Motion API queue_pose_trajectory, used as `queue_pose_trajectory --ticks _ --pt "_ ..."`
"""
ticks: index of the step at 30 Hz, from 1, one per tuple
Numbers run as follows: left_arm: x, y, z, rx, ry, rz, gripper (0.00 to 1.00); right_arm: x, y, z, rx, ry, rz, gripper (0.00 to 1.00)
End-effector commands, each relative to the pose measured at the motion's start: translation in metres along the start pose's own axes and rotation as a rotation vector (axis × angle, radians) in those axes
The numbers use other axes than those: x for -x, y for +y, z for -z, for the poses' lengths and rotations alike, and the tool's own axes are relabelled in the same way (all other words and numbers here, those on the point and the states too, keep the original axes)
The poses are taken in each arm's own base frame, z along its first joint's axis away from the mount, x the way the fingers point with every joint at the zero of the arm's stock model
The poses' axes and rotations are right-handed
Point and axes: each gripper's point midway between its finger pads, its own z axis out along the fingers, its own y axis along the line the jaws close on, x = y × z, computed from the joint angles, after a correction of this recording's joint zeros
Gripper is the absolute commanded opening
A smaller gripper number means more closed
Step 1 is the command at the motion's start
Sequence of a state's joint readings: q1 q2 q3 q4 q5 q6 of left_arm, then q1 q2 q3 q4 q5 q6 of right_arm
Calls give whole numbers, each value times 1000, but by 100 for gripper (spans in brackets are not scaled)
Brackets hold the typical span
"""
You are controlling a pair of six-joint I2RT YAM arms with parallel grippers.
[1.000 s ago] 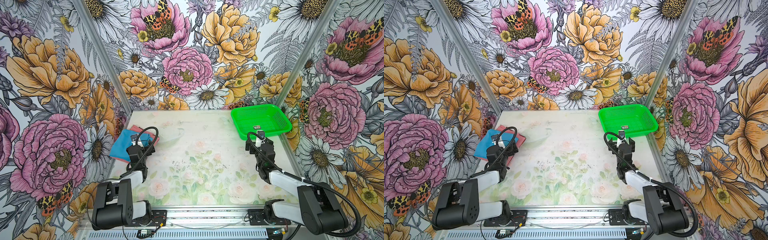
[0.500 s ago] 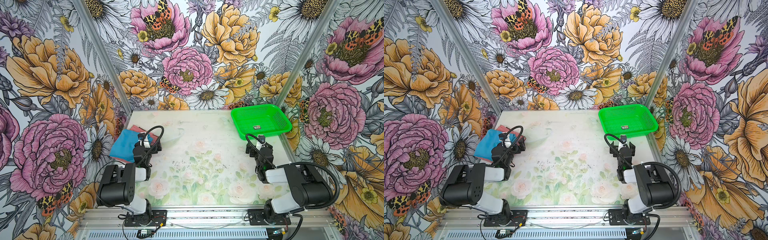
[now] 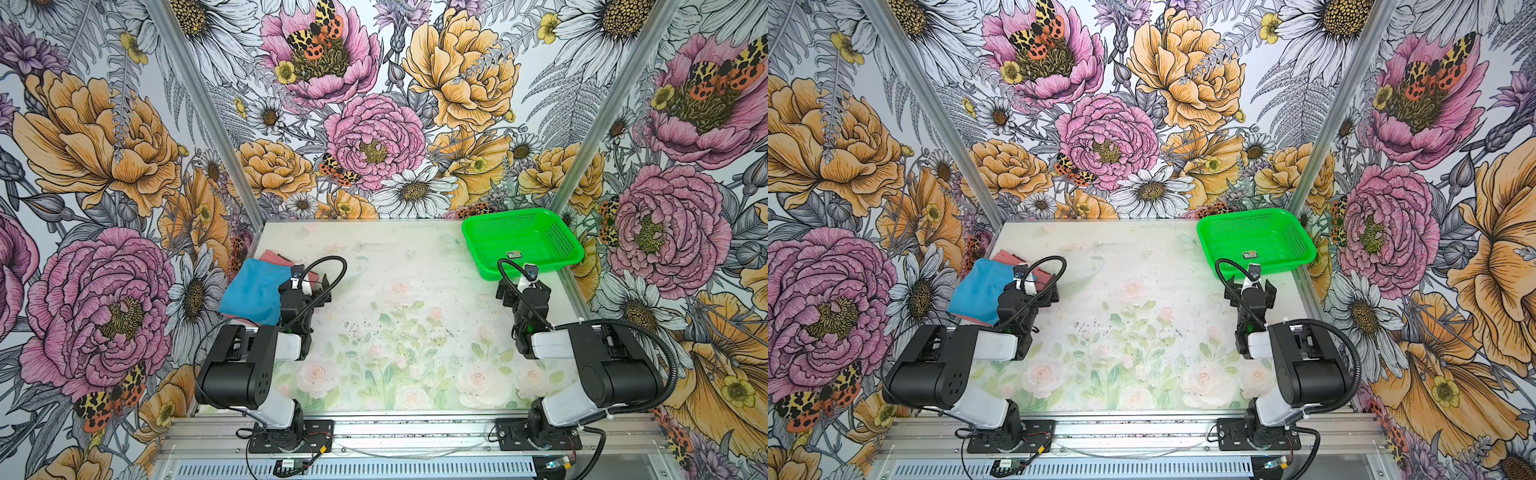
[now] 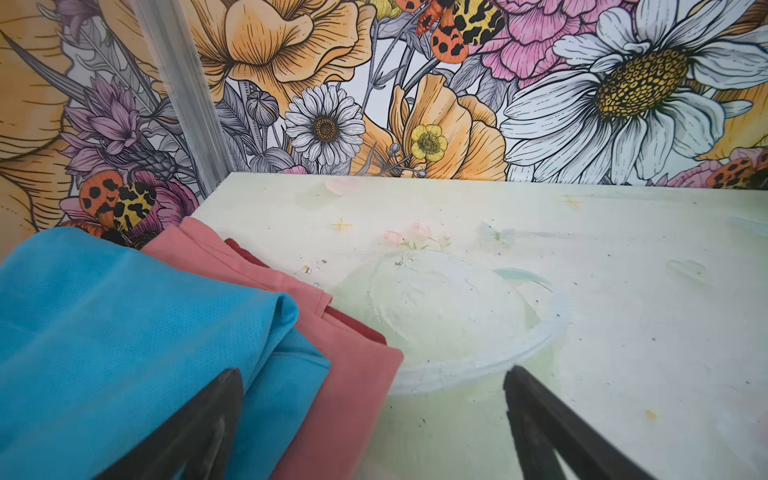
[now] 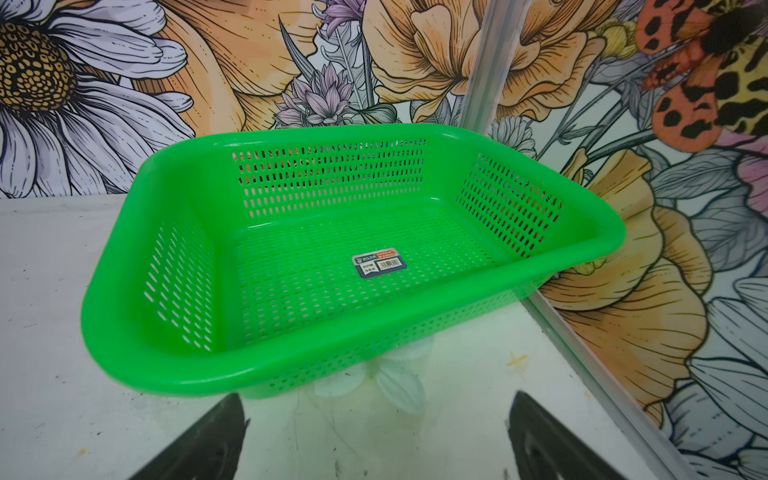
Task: Fold and stack the t-shirts
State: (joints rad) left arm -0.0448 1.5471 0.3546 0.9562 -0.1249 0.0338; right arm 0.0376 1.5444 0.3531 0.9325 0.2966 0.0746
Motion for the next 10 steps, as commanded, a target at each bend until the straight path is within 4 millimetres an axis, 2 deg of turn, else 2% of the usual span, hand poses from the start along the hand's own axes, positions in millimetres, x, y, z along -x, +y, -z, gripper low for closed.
queue_pose_trajectory --ticks 1,10 --pt "6 6 2 42 -30 -16 99 7 -6 -1 -27 -18 -31 100" --pt "5 9 1 53 -26 -10 99 7 -6 -1 -28 -18 -31 100"
